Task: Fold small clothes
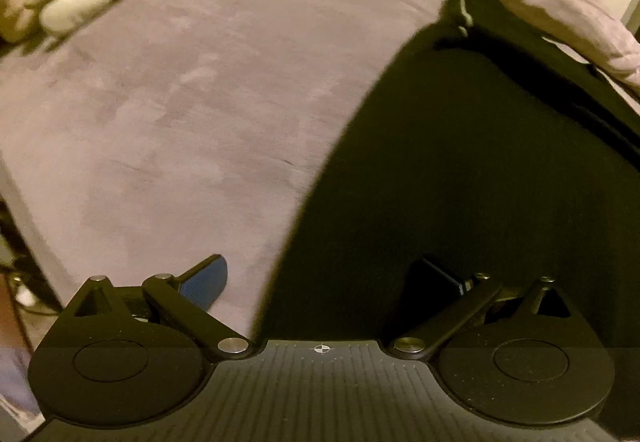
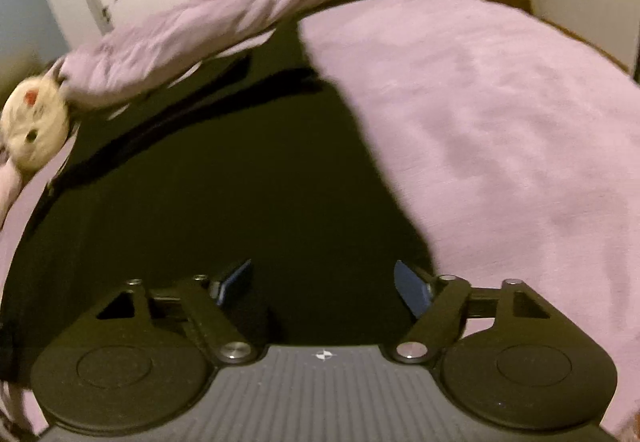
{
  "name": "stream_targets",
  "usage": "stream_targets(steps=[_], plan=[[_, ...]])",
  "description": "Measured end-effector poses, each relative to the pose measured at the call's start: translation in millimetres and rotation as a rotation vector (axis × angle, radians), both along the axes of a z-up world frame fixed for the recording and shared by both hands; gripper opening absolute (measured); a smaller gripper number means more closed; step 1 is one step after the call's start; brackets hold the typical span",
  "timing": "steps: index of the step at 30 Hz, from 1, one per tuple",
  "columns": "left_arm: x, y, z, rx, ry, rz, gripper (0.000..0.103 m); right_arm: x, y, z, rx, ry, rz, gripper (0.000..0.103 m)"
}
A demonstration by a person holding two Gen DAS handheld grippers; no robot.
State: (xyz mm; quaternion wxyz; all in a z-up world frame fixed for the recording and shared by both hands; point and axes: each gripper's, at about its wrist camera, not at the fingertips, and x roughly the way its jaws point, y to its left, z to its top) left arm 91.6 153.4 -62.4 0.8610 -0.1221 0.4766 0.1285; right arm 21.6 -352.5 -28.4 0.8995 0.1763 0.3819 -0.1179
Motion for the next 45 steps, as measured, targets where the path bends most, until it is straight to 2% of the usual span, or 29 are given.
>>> stream_targets(steps=[4,9,11,12,13,15,16,19,22,23,25,27,29,31,33,38,42,45], plan=[[-9.2,11.7,7.8,-0.015,-0.043,0.019,0.103,-11.6,-24.8,2.4,-0.012,0.005,-0.081,0.068],[-12.0,23.9,3.8,-0.05,-0.015,-0.011,0.103,-14.9,-42.6,-18.7,0.105,0.054,-0.052,0.068],[-12.8,28.2,2.8,-0.079,-0.013,-0.019,0.093,-16.1,-40.6,-20.5,0.098,0.042,-0.026,0.066],[-12.7,30.2,2.4,-0.096,-0.011,-0.02,0.085,-16.9,-39.2,-19.8,0.098,0.036,-0.018,0.058],[-12.1,32.4,1.7,-0.108,-0.006,-0.019,0.082,-17.4,-38.6,-19.2,0.103,0.03,-0.007,0.047],[-10.9,34.4,1.4,-0.117,-0.008,-0.024,0.078,-16.9,-37.1,-17.9,0.101,0.033,0.007,0.037],[-10.0,35.0,1.6,-0.125,-0.008,-0.029,0.07,-16.7,-37.4,-17.7,0.097,0.033,0.013,0.031],[-7.5,34.5,0.6,-0.174,-0.005,-0.053,0.057,-18.6,-40.2,-13.7,0.104,0.021,0.03,0.018],[-6.6,30.5,-0.8,-0.207,0.001,-0.085,0.055,-19.9,-44.4,-10.8,0.147,-0.004,0.035,0.018],[-5.9,28.2,-1.5,-0.198,0.006,-0.103,0.056,-19.0,-44.8,-11.4,0.155,-0.005,0.037,0.019],[-4.0,23.5,-2.6,-0.184,0.017,-0.14,0.065,-15.1,-46.1,-15.0,0.173,0.02,0.038,0.022],[-2.7,20.1,-2.7,-0.179,0.028,-0.176,0.064,-12.7,-46.2,-16.9,0.182,0.032,0.051,0.022],[-1.9,18.4,-1.7,-0.187,0.037,-0.205,0.051,-9.6,-44.2,-16.4,0.177,0.052,0.08,0.022],[-1.2,18.0,-0.5,-0.201,0.046,-0.239,0.023,-8.0,-41.6,-14.6,0.173,0.063,0.119,0.019],[-0.5,17.3,1.0,-0.212,0.049,-0.253,0.013,-6.6,-38.0,-12.9,0.151,0.077,0.155,0.017],[-1.4,24.9,9.3,-0.291,0.012,-0.222,0.01,-5.9,-38.9,-2.0,0.16,0.057,0.187,0.01],[-2.4,35.1,23.2,-0.426,-0.068,-0.196,0.01,-6.9,-49.8,10.3,0.286,-0.019,0.153,0.01],[3.1,36.5,30.4,-0.472,-0.097,-0.186,0.01,-2.8,-54.3,14.1,0.368,-0.052,0.132,0.01]])
